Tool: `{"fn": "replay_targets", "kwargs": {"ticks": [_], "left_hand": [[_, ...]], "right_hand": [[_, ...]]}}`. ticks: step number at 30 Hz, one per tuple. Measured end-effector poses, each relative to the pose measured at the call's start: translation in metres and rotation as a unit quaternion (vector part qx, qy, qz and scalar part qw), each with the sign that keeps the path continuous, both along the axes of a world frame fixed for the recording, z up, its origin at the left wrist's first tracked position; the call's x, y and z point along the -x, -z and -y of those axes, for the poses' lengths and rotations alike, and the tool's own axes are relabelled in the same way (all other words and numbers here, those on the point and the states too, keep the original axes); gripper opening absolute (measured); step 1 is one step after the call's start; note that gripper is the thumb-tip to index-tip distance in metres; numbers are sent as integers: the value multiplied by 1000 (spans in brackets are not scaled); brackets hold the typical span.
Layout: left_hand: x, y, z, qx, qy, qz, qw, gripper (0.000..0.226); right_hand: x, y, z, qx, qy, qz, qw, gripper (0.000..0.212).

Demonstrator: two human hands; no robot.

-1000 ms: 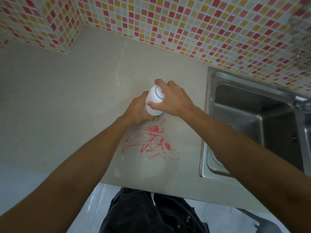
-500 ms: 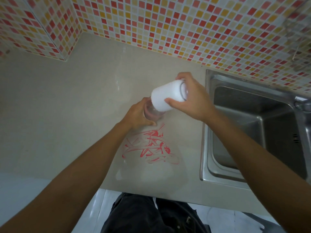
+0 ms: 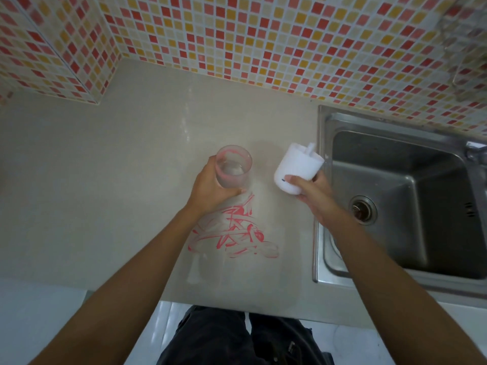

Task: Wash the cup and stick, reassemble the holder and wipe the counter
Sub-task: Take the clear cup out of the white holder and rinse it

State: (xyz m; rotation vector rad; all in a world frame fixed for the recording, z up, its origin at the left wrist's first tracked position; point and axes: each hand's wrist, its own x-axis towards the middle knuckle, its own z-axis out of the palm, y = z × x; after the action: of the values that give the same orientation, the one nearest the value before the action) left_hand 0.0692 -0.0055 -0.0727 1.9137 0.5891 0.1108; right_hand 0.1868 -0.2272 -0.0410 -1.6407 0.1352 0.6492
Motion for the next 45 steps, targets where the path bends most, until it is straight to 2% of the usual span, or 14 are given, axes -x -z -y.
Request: {"fn": "replay_targets", "kwargs": {"ticks": [2,6,11,16,20,23,26,31,38,41,45], "left_hand": [[2,-1,4,2,-3,7,1000,89],[5,-3,13,10,-20,20,1000,88],[13,-14,29,23,-53,39,998,87],[32,-20,56,36,-89,53,994,90],[56,-20,95,34,-82,60,994,85],[67,-18,136,51,-27,58,997,88],[64,-15,183,48,24,24,998,91],[26,-12,260,55,88,3,995,87],[-49,7,340,-89,128,-58,986,91],[-74,16,358,-207,154,-76,963,88],[-98,20,370,-304,174,-123,929,81]], "right_hand": [[5,10,0,101,-44,102,989,83],[15,18,-2,143,-68,198,967,87],[17,24,3,143,-91,217,961,93],[15,27,26,172,-152,230,946,116],[23,27,74,246,-150,278,916,90],[30,35,130,317,-152,273,896,77],[36,46,194,379,-181,250,872,72],[37,58,289,450,-177,210,850,70],[4,62,379,496,-174,231,819,69],[-5,63,396,493,-161,229,824,67],[-6,64,397,487,-146,240,827,61]]}}
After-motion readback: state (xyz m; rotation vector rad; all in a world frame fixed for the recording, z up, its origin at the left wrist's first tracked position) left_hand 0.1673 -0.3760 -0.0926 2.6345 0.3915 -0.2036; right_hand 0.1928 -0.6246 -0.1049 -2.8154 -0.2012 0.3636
